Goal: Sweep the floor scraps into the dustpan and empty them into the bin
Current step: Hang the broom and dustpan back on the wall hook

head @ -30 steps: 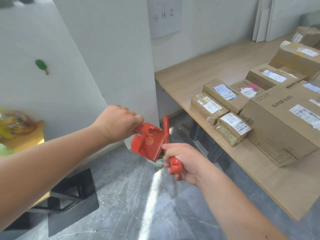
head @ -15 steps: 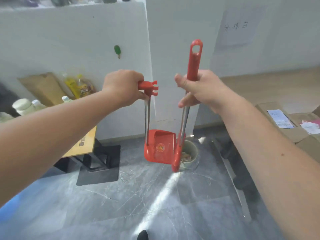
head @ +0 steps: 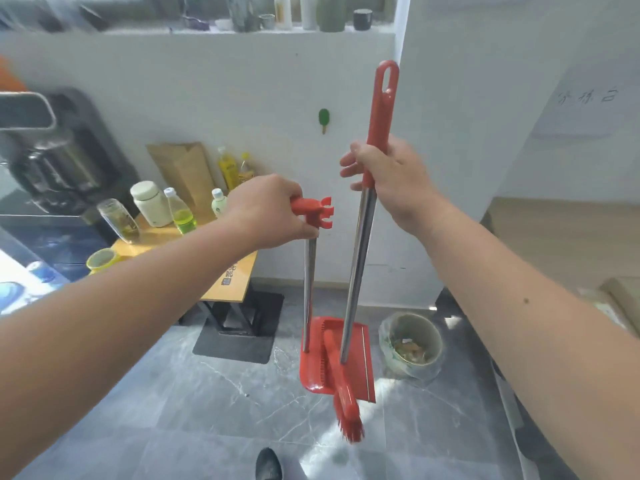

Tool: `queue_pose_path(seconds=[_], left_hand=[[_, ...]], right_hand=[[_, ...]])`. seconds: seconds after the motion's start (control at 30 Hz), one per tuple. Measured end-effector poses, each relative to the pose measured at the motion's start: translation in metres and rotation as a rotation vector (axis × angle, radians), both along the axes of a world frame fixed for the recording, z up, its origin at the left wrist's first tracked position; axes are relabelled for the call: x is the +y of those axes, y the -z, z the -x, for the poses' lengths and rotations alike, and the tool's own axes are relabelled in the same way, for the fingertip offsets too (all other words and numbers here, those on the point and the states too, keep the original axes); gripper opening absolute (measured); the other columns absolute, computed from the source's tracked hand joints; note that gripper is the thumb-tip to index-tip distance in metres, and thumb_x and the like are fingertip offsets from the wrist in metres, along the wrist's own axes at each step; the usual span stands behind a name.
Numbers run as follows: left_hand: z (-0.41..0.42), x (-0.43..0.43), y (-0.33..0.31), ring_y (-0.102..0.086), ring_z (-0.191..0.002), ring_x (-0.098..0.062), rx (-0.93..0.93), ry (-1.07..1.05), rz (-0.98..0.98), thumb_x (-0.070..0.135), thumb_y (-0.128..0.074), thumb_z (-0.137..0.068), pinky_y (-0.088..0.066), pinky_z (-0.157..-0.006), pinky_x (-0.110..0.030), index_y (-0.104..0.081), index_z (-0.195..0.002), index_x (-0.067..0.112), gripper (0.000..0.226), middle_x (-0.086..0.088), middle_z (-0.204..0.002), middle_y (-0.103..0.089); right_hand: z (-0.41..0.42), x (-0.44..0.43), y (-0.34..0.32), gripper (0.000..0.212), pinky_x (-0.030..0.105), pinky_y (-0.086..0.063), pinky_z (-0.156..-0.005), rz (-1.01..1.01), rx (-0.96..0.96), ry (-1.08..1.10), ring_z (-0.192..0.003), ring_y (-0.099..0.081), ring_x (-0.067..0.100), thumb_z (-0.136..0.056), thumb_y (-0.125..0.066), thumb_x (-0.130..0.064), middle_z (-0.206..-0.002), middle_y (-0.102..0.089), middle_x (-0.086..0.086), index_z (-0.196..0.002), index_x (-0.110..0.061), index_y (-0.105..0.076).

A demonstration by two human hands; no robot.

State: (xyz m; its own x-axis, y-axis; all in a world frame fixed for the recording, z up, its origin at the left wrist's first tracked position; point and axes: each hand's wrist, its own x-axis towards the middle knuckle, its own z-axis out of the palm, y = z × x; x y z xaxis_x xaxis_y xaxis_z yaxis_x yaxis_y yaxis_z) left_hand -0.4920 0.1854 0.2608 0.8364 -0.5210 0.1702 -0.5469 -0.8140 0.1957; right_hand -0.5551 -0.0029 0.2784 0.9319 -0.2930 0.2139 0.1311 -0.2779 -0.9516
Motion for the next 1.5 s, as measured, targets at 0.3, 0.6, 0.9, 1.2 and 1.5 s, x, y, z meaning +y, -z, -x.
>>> queue_pose_path(seconds=[0.3, 0.6, 0.9, 1.2, 1.5], left_hand=[[-0.066, 0.029, -0.002, -0.058, -0.058, -0.015, 0.057, -0.053, 0.083, 0.082, -0.071, -0.053, -0.039, -0.049, -0.026, -0.055, -0.058, 0.021, 0.063, 0.005, -0.06, -0.056], [-0.166, 0.043, -0.001, -0.058, -0.055, -0.012, 0.123, -0.015, 0.09, 0.077, -0.074, -0.054, -0.043, -0.047, -0.025, -0.058, -0.057, 0.024, 0.055, 0.009, -0.057, -0.056], [-0.242, 0.019, 0.032, -0.061, -0.058, -0.012, 0.16, -0.013, 0.027, 0.074, -0.073, -0.055, -0.045, -0.049, -0.024, -0.061, -0.059, 0.024, 0.051, 0.007, -0.058, -0.062], [-0.315, -0.049, 0.076, -0.055, -0.052, -0.013, 0.277, -0.074, -0.038, 0.07, -0.073, -0.052, -0.038, -0.047, -0.023, -0.059, -0.058, 0.022, 0.051, 0.008, -0.055, -0.056], [-0.393, -0.128, 0.141, -0.049, -0.049, -0.014, 0.402, -0.107, -0.101, 0.078, -0.067, -0.05, -0.04, -0.049, -0.027, -0.051, -0.054, 0.022, 0.058, 0.007, -0.052, -0.047]], right_hand=[[-0.099, 0.073, -0.009, 0.025, 0.045, -0.061, -0.08, -0.277, -0.185, -0.001, -0.073, -0.066, 0.022, -0.099, -0.061, -0.028, -0.072, -0.064, 0.007, -0.098, -0.003, -0.061], [-0.182, 0.102, -0.011, 0.024, 0.037, -0.051, -0.055, -0.363, -0.2, 0.009, -0.047, -0.037, 0.019, -0.096, -0.065, -0.019, -0.053, -0.038, 0.001, -0.078, -0.011, -0.052], [-0.25, 0.083, 0.024, 0.03, 0.033, -0.042, -0.052, -0.559, -0.143, 0.017, -0.048, -0.033, 0.02, -0.084, -0.068, -0.013, -0.051, -0.034, 0.004, -0.06, -0.022, -0.054], [-0.332, 0.023, 0.071, 0.028, 0.032, -0.039, -0.051, -0.618, -0.081, -0.011, -0.048, -0.031, 0.02, -0.078, -0.066, -0.008, -0.049, -0.033, 0.004, -0.058, -0.016, -0.049], [-0.423, -0.057, 0.147, 0.031, 0.031, -0.04, -0.048, -0.636, 0.032, 0.038, -0.043, -0.032, 0.019, -0.07, -0.067, -0.006, -0.046, -0.033, 0.004, -0.052, -0.013, -0.044]])
